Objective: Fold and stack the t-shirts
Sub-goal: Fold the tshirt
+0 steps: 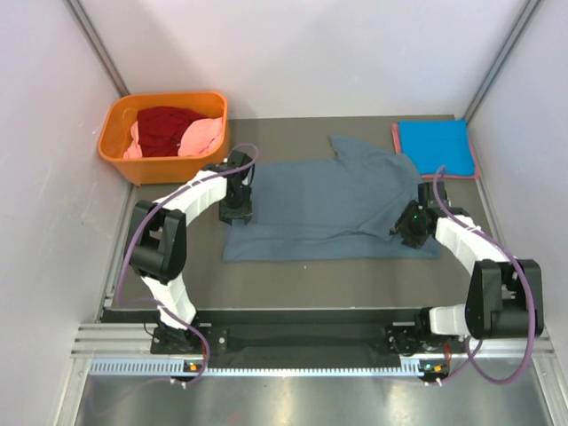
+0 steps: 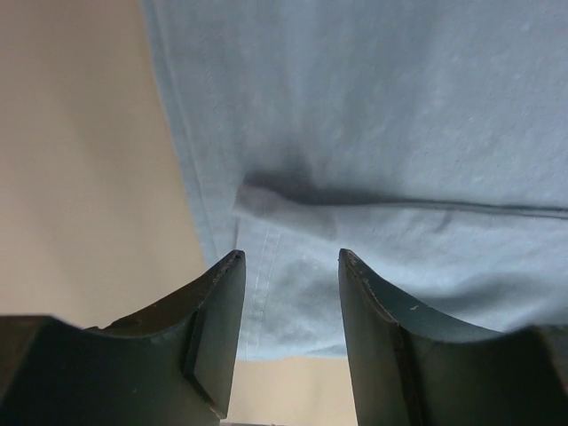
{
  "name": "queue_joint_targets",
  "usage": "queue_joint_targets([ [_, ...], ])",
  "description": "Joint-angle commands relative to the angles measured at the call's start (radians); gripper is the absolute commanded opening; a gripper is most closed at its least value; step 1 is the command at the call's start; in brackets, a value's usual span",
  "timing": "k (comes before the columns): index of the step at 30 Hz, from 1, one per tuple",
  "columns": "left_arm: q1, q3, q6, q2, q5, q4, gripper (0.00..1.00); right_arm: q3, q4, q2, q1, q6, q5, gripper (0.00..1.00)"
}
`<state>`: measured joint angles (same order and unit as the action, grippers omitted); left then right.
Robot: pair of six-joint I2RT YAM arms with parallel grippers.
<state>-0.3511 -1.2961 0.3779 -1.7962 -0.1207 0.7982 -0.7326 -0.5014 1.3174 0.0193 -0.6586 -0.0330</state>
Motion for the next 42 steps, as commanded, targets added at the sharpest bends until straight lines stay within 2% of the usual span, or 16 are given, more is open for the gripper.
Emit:
queue_joint_targets([
  [1, -0.005, -0.046, -0.051, -0.040, -0.007, 0.019, 0.51, 0.007, 0.093, 0.032, 0.036, -0.078, -0.010, 0.47],
  [5, -0.003, -0.043, -0.056, -0.078, -0.022, 0.018, 0.49, 0.007, 0.139, 0.068, 0.070, -0.113, -0.018, 0.46],
  [11, -0.002, -0.054, -0.047, -0.098, -0.074, 0.021, 0.33, 0.006, 0.139, 0.109, 0.091, -0.128, 0.028, 0.45],
  [15, -0.002, -0.060, -0.043, -0.104, -0.099, 0.029, 0.17, 0.004, 0.141, 0.123, 0.091, -0.131, 0.067, 0.41],
  [16, -0.002, -0.063, -0.043, -0.104, -0.106, 0.032, 0.08, 0.007, 0.153, 0.121, 0.091, -0.136, 0.073, 0.38],
  [18, -0.003, -0.066, -0.043, -0.104, -0.114, 0.036, 0.00, 0.018, 0.175, 0.111, 0.091, -0.142, 0.065, 0.26],
  [19, -0.003, -0.069, -0.042, -0.107, -0.119, 0.039, 0.00, 0.016, 0.188, 0.106, 0.091, -0.141, 0.065, 0.21],
  [20, -0.002, -0.071, -0.042, -0.107, -0.119, 0.042, 0.00, 0.016, 0.195, 0.105, 0.093, -0.139, 0.064, 0.11],
  [23, -0.003, -0.074, -0.036, -0.106, -0.146, 0.053, 0.00, -0.010, 0.201, 0.095, 0.096, -0.110, 0.071, 0.00],
  [33, -0.003, -0.097, 0.003, -0.130, -0.158, 0.078, 0.03, -0.177, 0.201, 0.200, 0.137, -0.027, 0.062, 0.00],
  [35, -0.003, -0.106, 0.000, -0.146, -0.155, 0.099, 0.00, -0.212, 0.207, 0.221, 0.152, -0.010, 0.074, 0.00],
  [42, -0.003, -0.114, 0.027, -0.155, -0.175, 0.111, 0.00, -0.347, 0.196, 0.322, 0.200, 0.062, 0.051, 0.00],
])
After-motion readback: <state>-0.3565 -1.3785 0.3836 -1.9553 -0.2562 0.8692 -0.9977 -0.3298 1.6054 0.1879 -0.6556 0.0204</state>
